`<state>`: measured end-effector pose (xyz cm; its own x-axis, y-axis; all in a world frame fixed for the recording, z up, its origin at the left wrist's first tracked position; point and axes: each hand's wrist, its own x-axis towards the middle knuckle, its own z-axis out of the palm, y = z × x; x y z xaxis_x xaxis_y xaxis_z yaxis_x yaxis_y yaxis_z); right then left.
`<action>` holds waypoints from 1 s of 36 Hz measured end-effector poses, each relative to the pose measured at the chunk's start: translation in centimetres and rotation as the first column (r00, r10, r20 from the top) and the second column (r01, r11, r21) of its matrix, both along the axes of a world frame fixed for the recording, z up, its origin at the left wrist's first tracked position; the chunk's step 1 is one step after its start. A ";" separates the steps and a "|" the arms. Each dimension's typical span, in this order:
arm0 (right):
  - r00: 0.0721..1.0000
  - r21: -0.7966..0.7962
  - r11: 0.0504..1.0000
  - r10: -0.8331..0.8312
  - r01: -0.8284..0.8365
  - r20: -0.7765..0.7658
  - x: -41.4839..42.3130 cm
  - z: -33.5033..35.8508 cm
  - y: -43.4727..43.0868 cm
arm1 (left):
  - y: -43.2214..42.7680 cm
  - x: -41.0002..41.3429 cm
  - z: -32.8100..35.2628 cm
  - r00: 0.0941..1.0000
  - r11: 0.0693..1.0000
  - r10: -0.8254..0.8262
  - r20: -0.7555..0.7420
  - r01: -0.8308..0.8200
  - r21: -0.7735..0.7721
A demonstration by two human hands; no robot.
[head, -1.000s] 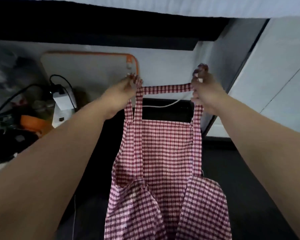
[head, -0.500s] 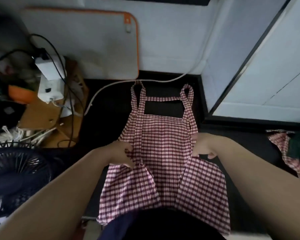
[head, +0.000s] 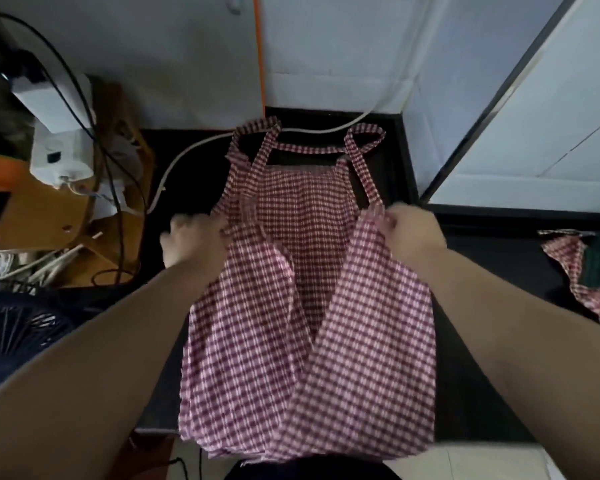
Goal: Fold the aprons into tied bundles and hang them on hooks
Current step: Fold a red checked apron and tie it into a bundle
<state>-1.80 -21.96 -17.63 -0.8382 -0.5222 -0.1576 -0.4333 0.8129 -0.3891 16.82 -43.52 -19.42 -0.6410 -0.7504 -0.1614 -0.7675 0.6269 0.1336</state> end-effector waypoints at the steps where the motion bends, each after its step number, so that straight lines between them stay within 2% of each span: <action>1: 0.996 -0.104 0.995 -0.019 0.010 -0.084 -0.6 0.5 -0.8 | -0.6 -0.7 0.9 0.997 0.996 0.002 -0.080 -0.009 -0.087; 2: 0.991 -0.201 0.980 -0.023 -0.004 -0.134 -1.1 1.0 -1.7 | -1.3 -1.3 1.4 0.987 0.989 0.004 -0.162 -0.028 -0.143; 4: 0.996 -0.289 0.956 0.033 -0.054 -0.078 -1.5 1.9 -2.8 | -1.9 -2.1 2.0 0.963 0.983 0.004 -0.268 -0.052 -0.173; 7: 0.992 -0.170 0.983 0.088 -0.071 0.091 -1.0 1.5 -3.2 | -1.5 -2.6 1.8 0.978 0.992 0.018 -0.209 -0.044 -0.121; 9: 0.983 -0.127 0.984 0.137 -0.122 0.119 -0.5 0.1 -2.9 | -0.4 -1.9 0.0 0.988 0.999 0.032 -0.152 -0.027 0.034; 11: 0.960 -0.071 0.982 0.185 -0.174 0.208 0.6 -1.6 -2.2 | 0.8 -0.6 -2.2 0.999 0.964 0.025 -0.036 -0.014 0.266; 12: 0.952 -0.040 0.987 0.159 -0.154 0.262 1.3 -2.4 -1.9 | 1.6 0.2 -3.1 0.998 0.936 0.003 0.060 -0.024 0.350; 14: 0.949 0.044 0.999 -0.002 -0.013 0.314 2.5 -4.0 -0.9 | 3.0 1.7 -4.4 0.981 0.921 -0.011 0.192 -0.065 0.385; 16: 0.933 0.156 0.980 -0.171 0.127 0.317 3.3 -5.2 0.3 | 4.1 2.9 -5.1 0.981 0.930 0.051 0.190 -0.116 0.349; 19: 0.891 0.261 0.953 -0.246 0.151 0.381 4.5 -6.3 1.7 | 5.6 4.2 -5.3 0.979 0.933 0.113 0.171 -0.164 0.321; 23: 0.865 0.234 0.952 -0.283 0.200 0.413 6.2 -6.6 2.7 | 6.8 6.0 -5.6 0.955 0.917 0.264 0.134 -0.292 0.271; 27: 0.837 0.213 0.942 -0.329 0.259 0.437 7.8 -6.5 3.6 | 7.5 8.2 -5.3 0.873 0.831 0.487 0.023 -0.471 0.294; 30: 0.785 0.155 0.922 -0.384 0.356 0.485 8.6 -6.5 4.0 | 6.7 9.7 -5.5 0.825 0.760 0.563 0.046 -0.540 0.361; 32: 0.810 0.103 0.932 -0.353 0.347 0.467 8.9 -6.4 4.2 | 5.8 10.4 -5.8 0.824 0.729 0.564 0.045 -0.523 0.441; 34: 0.893 0.041 0.964 -0.260 0.263 0.368 9.0 -6.4 4.7 | 5.0 11.1 -5.9 0.851 0.728 0.526 0.006 -0.453 0.514; 36: 0.948 -0.005 0.977 -0.207 0.215 0.240 8.7 -6.4 5.4 | 4.1 11.7 -5.8 0.887 0.784 0.455 -0.080 -0.356 0.508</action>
<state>6.87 -16.52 -24.02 -0.8701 -0.3454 -0.3517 -0.1456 0.8616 -0.4862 28.56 -39.39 -25.20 -0.3486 -0.8119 -0.4683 -0.8647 0.0858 0.4949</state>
